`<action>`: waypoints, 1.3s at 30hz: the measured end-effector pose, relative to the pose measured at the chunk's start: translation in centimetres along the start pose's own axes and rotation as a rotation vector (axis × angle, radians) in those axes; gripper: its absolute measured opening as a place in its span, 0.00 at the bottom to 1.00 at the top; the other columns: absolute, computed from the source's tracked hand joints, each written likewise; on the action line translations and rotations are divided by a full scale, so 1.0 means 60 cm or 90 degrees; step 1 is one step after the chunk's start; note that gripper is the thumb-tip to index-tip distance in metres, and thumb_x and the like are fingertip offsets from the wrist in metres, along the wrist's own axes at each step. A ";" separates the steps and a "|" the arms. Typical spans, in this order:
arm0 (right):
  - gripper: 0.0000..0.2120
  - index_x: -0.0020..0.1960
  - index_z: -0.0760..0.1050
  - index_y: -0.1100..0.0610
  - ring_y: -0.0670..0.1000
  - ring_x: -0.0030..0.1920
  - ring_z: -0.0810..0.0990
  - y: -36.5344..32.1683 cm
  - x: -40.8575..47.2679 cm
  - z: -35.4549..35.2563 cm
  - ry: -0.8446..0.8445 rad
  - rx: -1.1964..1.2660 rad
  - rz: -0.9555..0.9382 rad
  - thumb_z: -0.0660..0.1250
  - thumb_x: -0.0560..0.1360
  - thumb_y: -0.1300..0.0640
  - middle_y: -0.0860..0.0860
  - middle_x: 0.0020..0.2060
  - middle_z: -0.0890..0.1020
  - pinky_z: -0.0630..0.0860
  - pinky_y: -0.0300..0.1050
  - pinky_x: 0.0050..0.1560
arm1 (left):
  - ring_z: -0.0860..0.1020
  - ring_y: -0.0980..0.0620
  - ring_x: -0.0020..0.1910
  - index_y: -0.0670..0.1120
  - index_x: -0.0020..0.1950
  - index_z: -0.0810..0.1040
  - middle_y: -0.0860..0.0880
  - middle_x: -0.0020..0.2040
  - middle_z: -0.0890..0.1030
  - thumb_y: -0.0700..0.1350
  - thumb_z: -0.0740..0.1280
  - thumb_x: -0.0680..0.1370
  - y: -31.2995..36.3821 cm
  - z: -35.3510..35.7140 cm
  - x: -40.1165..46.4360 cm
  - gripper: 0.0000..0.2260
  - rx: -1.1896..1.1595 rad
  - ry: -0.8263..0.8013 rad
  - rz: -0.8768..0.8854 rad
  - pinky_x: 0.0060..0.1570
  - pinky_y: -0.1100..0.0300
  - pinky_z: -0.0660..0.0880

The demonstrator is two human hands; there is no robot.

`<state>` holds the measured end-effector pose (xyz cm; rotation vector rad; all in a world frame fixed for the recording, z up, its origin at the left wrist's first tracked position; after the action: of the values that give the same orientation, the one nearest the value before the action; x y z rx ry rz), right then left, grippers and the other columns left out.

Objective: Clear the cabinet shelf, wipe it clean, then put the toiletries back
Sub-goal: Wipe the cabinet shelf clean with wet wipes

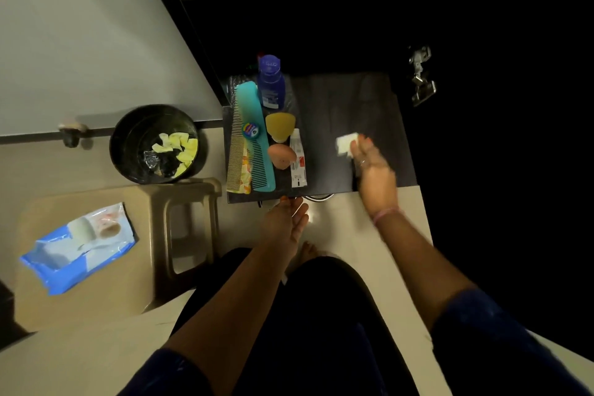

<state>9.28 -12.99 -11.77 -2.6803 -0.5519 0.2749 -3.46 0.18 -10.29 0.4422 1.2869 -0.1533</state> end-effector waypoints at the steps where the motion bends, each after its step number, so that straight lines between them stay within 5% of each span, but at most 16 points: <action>1: 0.32 0.68 0.69 0.62 0.59 0.69 0.69 -0.011 -0.039 0.011 -0.017 -0.032 -0.077 0.59 0.67 0.80 0.59 0.69 0.71 0.61 0.45 0.69 | 0.72 0.44 0.67 0.42 0.70 0.67 0.43 0.68 0.73 0.43 0.52 0.83 0.002 0.001 -0.001 0.17 -0.006 -0.007 -0.003 0.61 0.54 0.70; 2: 0.35 0.68 0.70 0.61 0.59 0.68 0.70 -0.017 -0.075 0.018 -0.052 -0.053 -0.130 0.58 0.64 0.82 0.58 0.69 0.71 0.61 0.48 0.68 | 0.71 0.44 0.68 0.41 0.71 0.66 0.42 0.69 0.72 0.42 0.51 0.83 0.003 0.003 -0.005 0.17 -0.014 -0.014 -0.007 0.64 0.53 0.68; 4: 0.31 0.67 0.72 0.60 0.55 0.67 0.72 -0.020 -0.127 0.010 -0.132 -0.075 -0.214 0.56 0.67 0.77 0.55 0.68 0.72 0.59 0.38 0.68 | 0.69 0.44 0.70 0.40 0.71 0.65 0.41 0.70 0.70 0.40 0.50 0.83 0.005 0.007 -0.012 0.17 -0.035 -0.022 -0.015 0.68 0.52 0.65; 7: 0.30 0.63 0.76 0.61 0.54 0.66 0.73 0.004 -0.127 -0.028 -0.099 -0.070 -0.274 0.50 0.65 0.73 0.55 0.65 0.76 0.50 0.33 0.72 | 0.69 0.45 0.70 0.40 0.71 0.65 0.42 0.70 0.71 0.40 0.49 0.83 0.008 0.007 -0.011 0.17 -0.033 -0.021 -0.014 0.68 0.52 0.65; 9: 0.28 0.64 0.74 0.61 0.53 0.68 0.71 0.035 -0.078 -0.059 0.025 -0.028 -0.108 0.52 0.68 0.77 0.55 0.65 0.74 0.56 0.32 0.72 | 0.70 0.45 0.69 0.42 0.71 0.65 0.43 0.69 0.72 0.42 0.50 0.84 0.006 0.005 -0.009 0.17 -0.014 -0.013 -0.009 0.66 0.53 0.67; 12: 0.16 0.66 0.72 0.56 0.51 0.64 0.72 0.058 -0.025 -0.088 0.100 -0.002 0.175 0.59 0.79 0.60 0.54 0.65 0.72 0.66 0.35 0.63 | 0.72 0.45 0.67 0.43 0.71 0.66 0.43 0.68 0.73 0.43 0.51 0.83 0.004 0.006 -0.011 0.17 0.006 -0.010 0.001 0.63 0.54 0.69; 15: 0.22 0.70 0.66 0.61 0.60 0.66 0.67 0.050 -0.029 -0.049 0.047 -0.079 0.185 0.57 0.76 0.68 0.59 0.68 0.68 0.66 0.49 0.65 | 0.73 0.46 0.67 0.42 0.70 0.67 0.44 0.67 0.74 0.43 0.52 0.83 0.002 0.009 -0.013 0.16 0.030 -0.014 0.016 0.63 0.54 0.70; 19: 0.24 0.69 0.68 0.63 0.64 0.56 0.73 0.027 -0.060 -0.020 0.105 -0.069 0.264 0.57 0.74 0.73 0.63 0.62 0.74 0.72 0.53 0.55 | 0.73 0.46 0.66 0.42 0.69 0.69 0.43 0.67 0.74 0.45 0.51 0.83 -0.001 0.003 -0.004 0.16 0.025 -0.017 0.022 0.60 0.56 0.70; 25: 0.18 0.59 0.77 0.63 0.56 0.43 0.78 -0.024 -0.113 -0.011 -0.008 -0.062 0.099 0.55 0.75 0.65 0.57 0.49 0.80 0.77 0.40 0.45 | 0.75 0.47 0.64 0.42 0.67 0.71 0.44 0.66 0.76 0.45 0.53 0.83 -0.001 0.002 -0.011 0.16 0.042 -0.028 0.025 0.56 0.57 0.72; 29: 0.14 0.57 0.77 0.60 0.56 0.54 0.78 -0.035 -0.116 -0.010 -0.173 -0.112 -0.037 0.58 0.75 0.66 0.56 0.55 0.79 0.72 0.41 0.55 | 0.81 0.48 0.53 0.42 0.62 0.75 0.40 0.60 0.79 0.42 0.60 0.80 0.014 -0.013 -0.028 0.12 0.117 -0.042 0.011 0.50 0.61 0.76; 32: 0.15 0.52 0.82 0.60 0.57 0.53 0.80 -0.053 -0.123 -0.043 -0.165 0.073 0.146 0.61 0.72 0.69 0.58 0.51 0.83 0.71 0.40 0.57 | 0.79 0.54 0.38 0.47 0.46 0.76 0.46 0.42 0.81 0.41 0.61 0.79 0.029 -0.034 -0.058 0.05 0.166 -0.048 0.019 0.37 0.63 0.74; 36: 0.11 0.51 0.80 0.62 0.57 0.48 0.82 -0.092 -0.105 -0.119 -0.020 0.603 0.408 0.63 0.73 0.69 0.58 0.44 0.83 0.80 0.47 0.46 | 0.78 0.54 0.38 0.45 0.51 0.76 0.49 0.42 0.79 0.41 0.63 0.79 0.056 -0.057 -0.092 0.03 0.181 -0.017 0.052 0.40 0.61 0.74; 39: 0.10 0.54 0.77 0.63 0.48 0.41 0.80 -0.151 -0.070 -0.192 0.021 0.738 0.379 0.61 0.75 0.69 0.53 0.40 0.81 0.78 0.36 0.40 | 0.77 0.54 0.38 0.44 0.53 0.75 0.48 0.41 0.79 0.41 0.62 0.79 0.080 -0.063 -0.123 0.05 0.136 -0.029 0.092 0.43 0.62 0.75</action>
<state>5.46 -10.92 2.87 -1.6173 0.3743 0.5089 -7.23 5.05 -2.99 0.7095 1.1943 -0.1782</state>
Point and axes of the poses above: each hand's wrist, its own x-axis towards the middle knuckle, its own z-axis out of the palm, y = z × x, the point moved 2 cm from there along x, towards the middle knuckle
